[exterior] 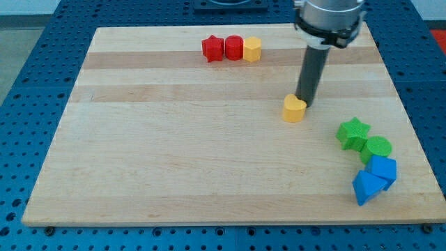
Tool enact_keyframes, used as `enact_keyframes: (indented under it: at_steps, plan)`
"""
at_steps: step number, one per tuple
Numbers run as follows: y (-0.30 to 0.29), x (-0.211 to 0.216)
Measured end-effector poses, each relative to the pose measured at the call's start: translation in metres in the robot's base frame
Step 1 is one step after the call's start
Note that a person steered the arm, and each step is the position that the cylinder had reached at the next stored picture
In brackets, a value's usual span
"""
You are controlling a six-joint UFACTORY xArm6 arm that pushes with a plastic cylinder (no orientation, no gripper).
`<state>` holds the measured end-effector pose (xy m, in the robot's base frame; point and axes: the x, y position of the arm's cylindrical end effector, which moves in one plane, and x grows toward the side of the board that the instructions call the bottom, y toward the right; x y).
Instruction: Put the heart on the left side of triangle
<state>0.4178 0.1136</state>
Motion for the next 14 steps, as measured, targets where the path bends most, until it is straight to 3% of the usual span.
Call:
enact_keyframes:
  at_steps: [2, 4, 8, 14]
  plan:
    - [-0.051, 0.003]
    - [-0.086, 0.035]
    - [-0.028, 0.027]
    - [-0.043, 0.146]
